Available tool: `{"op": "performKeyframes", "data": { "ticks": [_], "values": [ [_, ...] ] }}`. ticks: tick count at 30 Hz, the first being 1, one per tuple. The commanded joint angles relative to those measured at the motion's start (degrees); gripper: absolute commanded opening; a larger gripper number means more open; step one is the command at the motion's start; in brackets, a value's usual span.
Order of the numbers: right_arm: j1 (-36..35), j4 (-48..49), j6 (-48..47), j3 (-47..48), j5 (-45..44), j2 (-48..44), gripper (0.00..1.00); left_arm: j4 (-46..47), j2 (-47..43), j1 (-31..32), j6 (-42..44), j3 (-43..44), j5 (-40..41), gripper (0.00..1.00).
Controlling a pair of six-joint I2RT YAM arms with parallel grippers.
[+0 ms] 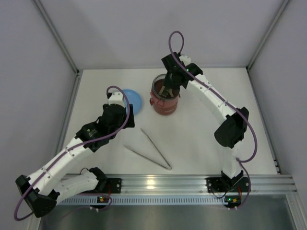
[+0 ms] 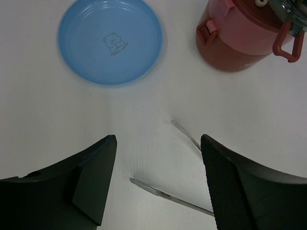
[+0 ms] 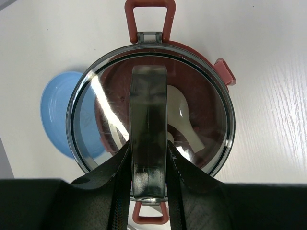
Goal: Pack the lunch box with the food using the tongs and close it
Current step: Close the cover of the packing box.
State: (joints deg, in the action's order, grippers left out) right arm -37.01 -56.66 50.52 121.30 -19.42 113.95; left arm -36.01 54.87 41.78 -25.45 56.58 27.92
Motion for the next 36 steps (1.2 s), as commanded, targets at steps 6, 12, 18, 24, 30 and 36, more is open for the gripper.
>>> {"op": "performKeyframes", "data": {
  "ticks": [6,12,18,24,30,36],
  "values": [
    [-1.1,-1.6,-1.0,3.9,-0.1,0.9,0.07,1.6,-1.4,0.2,0.7,1.3,0.4,0.76],
    [-1.1,-1.3,-1.3,3.9,0.0,1.7,0.16,1.6,-1.5,0.2,0.7,1.3,0.2,0.76],
    [-1.1,-0.9,-1.4,4.1,0.5,2.5,0.27,1.1,-1.6,0.2,0.8,1.3,0.3,0.76],
    [-1.1,0.1,-1.5,4.3,1.1,3.2,0.34,1.0,-1.7,0.2,0.8,1.3,0.4,0.76],
    [-1.1,0.2,-1.4,6.3,1.5,4.8,0.38,0.9,-2.0,0.2,0.8,1.3,0.4,0.76],
    [-1.0,1.1,-1.3,6.4,1.9,5.1,0.39,0.7,-2.0,0.2,0.8,1.3,0.5,0.76]
  ]
}}
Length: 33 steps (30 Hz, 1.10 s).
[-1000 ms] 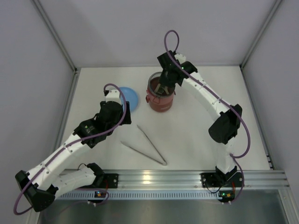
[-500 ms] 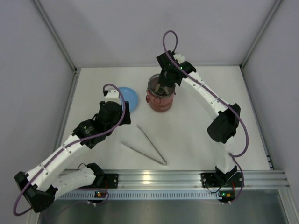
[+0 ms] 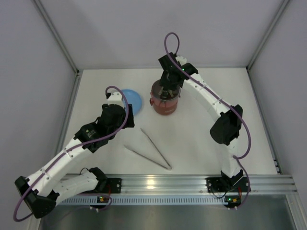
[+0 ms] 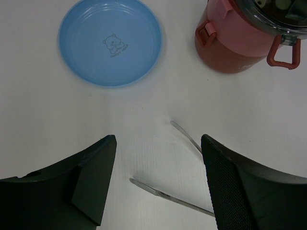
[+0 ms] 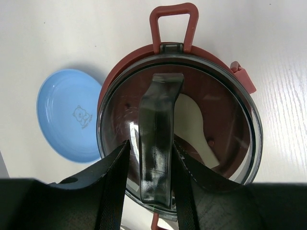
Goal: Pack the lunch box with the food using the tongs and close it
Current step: Close the cover of the packing box.
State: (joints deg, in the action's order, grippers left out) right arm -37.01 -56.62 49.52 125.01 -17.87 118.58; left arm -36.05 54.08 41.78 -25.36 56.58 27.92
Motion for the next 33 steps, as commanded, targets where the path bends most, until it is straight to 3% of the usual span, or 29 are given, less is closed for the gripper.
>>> {"op": "performKeyframes", "data": {
  "ticks": [1,15,33],
  "values": [
    [-1.0,1.2,-0.4,2.7,0.8,0.5,0.39,0.7,-1.3,0.2,0.7,1.3,0.5,0.76],
    [-0.6,5.5,3.9,3.2,1.6,1.5,0.39,-0.2,-1.2,0.2,0.8,1.9,0.6,0.77],
    [1.2,5.4,4.4,-1.6,-5.6,-0.5,0.39,0.3,0.2,0.3,0.8,2.0,-0.1,0.77]
  ]
}}
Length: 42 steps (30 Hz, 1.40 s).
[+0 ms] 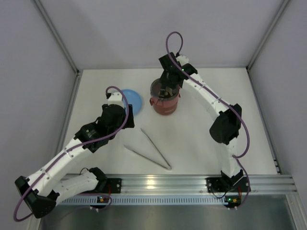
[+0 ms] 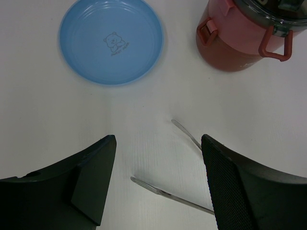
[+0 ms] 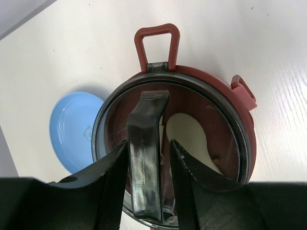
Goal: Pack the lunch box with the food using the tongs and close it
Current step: Close the cover of the packing box.
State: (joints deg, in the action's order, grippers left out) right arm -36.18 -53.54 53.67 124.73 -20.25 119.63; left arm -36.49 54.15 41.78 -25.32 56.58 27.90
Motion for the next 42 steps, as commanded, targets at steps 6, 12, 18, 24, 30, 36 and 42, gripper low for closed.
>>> {"op": "performKeyframes", "data": {
  "ticks": [6,12,18,24,30,36,42],
  "values": [
    [0.7,2.2,-0.1,-3.1,-4.8,-2.1,0.39,0.8,1.4,0.2,0.3,2.2,-1.0,0.77],
    [0.8,1.9,0.6,-4.8,-6.3,-3.4,0.38,0.8,2.1,0.2,-0.1,2.6,-1.2,0.77],
    [0.7,1.6,0.8,-7.1,-8.5,-5.7,0.37,0.8,2.8,0.2,-0.4,2.9,-1.6,0.77],
    [0.3,1.9,0.6,-9.6,-8.6,-7.7,0.36,1.1,4.1,0.2,-1.0,3.2,-1.9,0.77],
    [0.1,4.9,-1.9,-9.7,-5.6,-6.7,0.36,1.4,5.8,0.2,-1.9,3.6,-2.6,0.76],
    [0.2,6.1,-3.2,-5.2,-3.6,-3.3,0.36,0.9,6.0,0.2,-2.4,4.1,-2.1,0.76],
    [0.2,6.6,-4.0,-2.4,-1.7,-0.7,0.36,0.5,5.9,0.2,-2.1,4.4,-1.5,0.76]
  ]
}}
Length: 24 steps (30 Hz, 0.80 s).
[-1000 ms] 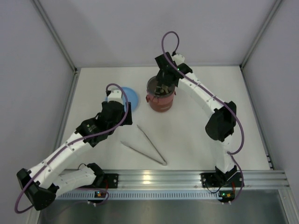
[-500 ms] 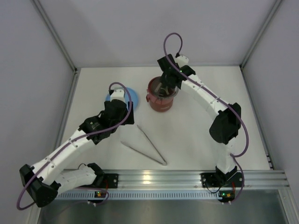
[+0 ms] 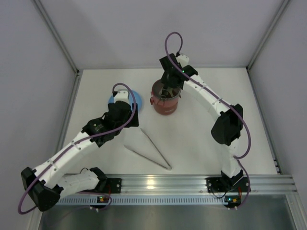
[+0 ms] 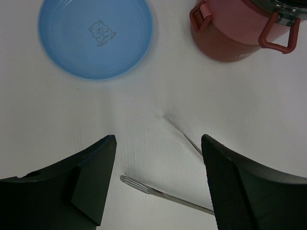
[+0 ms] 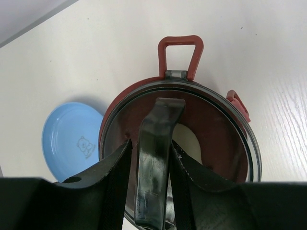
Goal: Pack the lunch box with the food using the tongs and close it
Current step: Close the cover of the packing box.
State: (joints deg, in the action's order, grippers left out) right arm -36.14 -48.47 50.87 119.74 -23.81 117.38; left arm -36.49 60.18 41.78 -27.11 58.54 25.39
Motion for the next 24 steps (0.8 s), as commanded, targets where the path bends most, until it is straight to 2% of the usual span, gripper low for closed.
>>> {"op": "performKeyframes", "data": {
  "ticks": [1,14,24],
  "values": [
    [0.2,1.7,-1.2,2.5,1.8,1.8,0.36,0.5,-0.2,0.2,-0.2,2.4,1.0,0.76],
    [0.2,9.3,-0.8,-3.9,3.7,-0.3,0.36,0.5,0.4,0.2,0.1,2.4,0.9,0.77],
    [0.1,2.9,0.6,-3.7,-3.3,-0.5,0.35,0.5,1.2,0.2,0.0,2.7,0.3,0.76]
  ]
}}
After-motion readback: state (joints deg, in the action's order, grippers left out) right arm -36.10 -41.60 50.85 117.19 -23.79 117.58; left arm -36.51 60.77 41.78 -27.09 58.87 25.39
